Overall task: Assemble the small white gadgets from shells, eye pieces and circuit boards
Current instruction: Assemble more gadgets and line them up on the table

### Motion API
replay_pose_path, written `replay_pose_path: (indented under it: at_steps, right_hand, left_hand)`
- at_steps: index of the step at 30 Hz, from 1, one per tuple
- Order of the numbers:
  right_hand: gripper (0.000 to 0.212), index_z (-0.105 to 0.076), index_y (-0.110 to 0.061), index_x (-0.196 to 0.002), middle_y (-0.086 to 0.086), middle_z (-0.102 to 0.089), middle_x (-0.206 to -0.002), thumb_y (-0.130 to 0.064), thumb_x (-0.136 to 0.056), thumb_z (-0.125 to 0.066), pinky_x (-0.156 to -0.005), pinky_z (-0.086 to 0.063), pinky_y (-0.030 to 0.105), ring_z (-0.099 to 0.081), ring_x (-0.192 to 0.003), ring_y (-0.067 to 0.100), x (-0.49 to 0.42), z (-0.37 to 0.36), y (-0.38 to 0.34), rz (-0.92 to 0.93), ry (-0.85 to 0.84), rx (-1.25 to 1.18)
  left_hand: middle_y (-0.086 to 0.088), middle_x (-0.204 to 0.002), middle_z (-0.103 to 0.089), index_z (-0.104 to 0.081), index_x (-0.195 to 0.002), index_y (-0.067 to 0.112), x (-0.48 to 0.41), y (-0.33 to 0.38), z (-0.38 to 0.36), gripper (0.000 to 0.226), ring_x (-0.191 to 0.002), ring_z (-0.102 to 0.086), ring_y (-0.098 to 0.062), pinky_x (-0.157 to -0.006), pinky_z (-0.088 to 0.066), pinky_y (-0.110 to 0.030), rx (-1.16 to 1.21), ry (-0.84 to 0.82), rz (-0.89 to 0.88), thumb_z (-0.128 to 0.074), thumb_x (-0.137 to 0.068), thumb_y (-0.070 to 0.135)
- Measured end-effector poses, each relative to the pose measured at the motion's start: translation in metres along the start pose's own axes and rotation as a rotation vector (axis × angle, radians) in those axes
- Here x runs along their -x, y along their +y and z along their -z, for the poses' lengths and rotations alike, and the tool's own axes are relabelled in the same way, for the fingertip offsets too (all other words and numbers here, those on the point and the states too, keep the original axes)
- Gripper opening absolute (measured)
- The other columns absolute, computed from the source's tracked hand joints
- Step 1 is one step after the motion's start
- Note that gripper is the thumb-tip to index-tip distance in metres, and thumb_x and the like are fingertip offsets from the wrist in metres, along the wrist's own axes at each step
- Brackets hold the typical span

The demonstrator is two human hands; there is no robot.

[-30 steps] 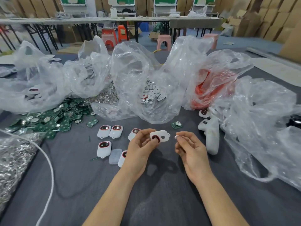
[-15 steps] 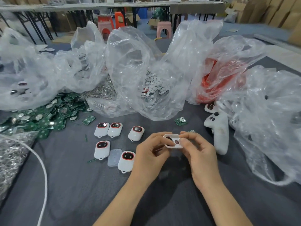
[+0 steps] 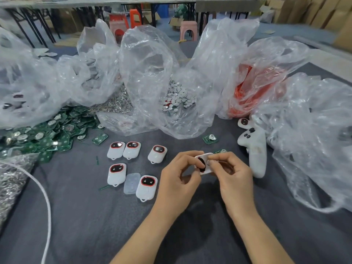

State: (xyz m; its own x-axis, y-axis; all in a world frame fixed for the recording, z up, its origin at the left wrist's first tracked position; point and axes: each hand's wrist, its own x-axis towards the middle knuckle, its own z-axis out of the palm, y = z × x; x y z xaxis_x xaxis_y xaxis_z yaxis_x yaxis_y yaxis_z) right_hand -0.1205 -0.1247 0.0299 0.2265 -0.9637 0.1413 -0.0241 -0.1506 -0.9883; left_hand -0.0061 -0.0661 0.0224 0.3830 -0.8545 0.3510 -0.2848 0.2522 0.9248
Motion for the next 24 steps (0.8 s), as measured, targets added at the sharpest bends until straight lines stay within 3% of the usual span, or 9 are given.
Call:
replay_pose_path:
  at_steps: [7,11,15,20,24]
  right_hand:
    - [0.029,-0.062,-0.028,-0.08,-0.004,-0.067,-0.074,0.001,-0.084,-0.065,-0.065,-0.048,0.015,-0.064,-0.071,0.006,0.0,-0.003,0.001,0.048,0.033,-0.064]
    - [0.036,-0.057,-0.031,-0.093,-0.003,-0.064,-0.068,0.004,-0.085,-0.062,-0.063,-0.05,0.019,-0.063,-0.068,0.01,-0.001,-0.003,0.002,-0.06,0.006,-0.203]
    - [0.037,-0.059,-0.034,-0.097,0.003,-0.063,-0.072,0.002,-0.088,-0.06,-0.064,-0.049,0.027,-0.061,-0.069,0.015,0.0,-0.004,0.003,-0.083,0.014,-0.181]
    - [0.034,-0.059,-0.034,-0.093,0.004,-0.066,-0.08,0.0,-0.086,-0.063,-0.066,-0.049,0.019,-0.064,-0.072,0.011,-0.001,-0.003,0.006,-0.036,0.072,-0.055]
    - [0.028,-0.063,-0.029,-0.091,-0.002,-0.069,-0.079,-0.002,-0.086,-0.064,-0.068,-0.051,0.02,-0.066,-0.074,0.007,-0.003,-0.003,0.011,-0.041,0.079,0.059]
  left_hand:
    - [0.009,-0.111,-0.065,-0.063,-0.082,0.015,0.0,0.0,0.0,0.029,-0.111,-0.061,-0.016,-0.089,-0.05,-0.027,-0.005,-0.011,-0.009,-0.051,-0.073,-0.01]
    - [0.006,-0.112,-0.064,-0.063,-0.08,0.013,0.0,-0.001,0.0,0.029,-0.112,-0.06,-0.017,-0.09,-0.048,-0.027,-0.007,-0.004,-0.02,-0.051,-0.073,-0.012]
    - [0.005,-0.114,-0.063,-0.065,-0.081,0.013,0.001,-0.001,-0.001,0.03,-0.11,-0.06,-0.013,-0.087,-0.046,-0.019,-0.081,-0.029,-0.05,-0.054,-0.073,-0.014]
    - [0.004,-0.114,-0.063,-0.066,-0.085,0.013,0.001,-0.004,-0.002,0.031,-0.11,-0.06,-0.014,-0.091,-0.048,-0.026,-0.107,-0.053,-0.055,-0.056,-0.078,-0.016]
    - [0.003,-0.114,-0.061,-0.067,-0.089,0.015,0.002,-0.003,-0.001,0.033,-0.109,-0.06,-0.011,-0.088,-0.048,-0.021,-0.189,-0.079,-0.106,-0.06,-0.078,-0.015]
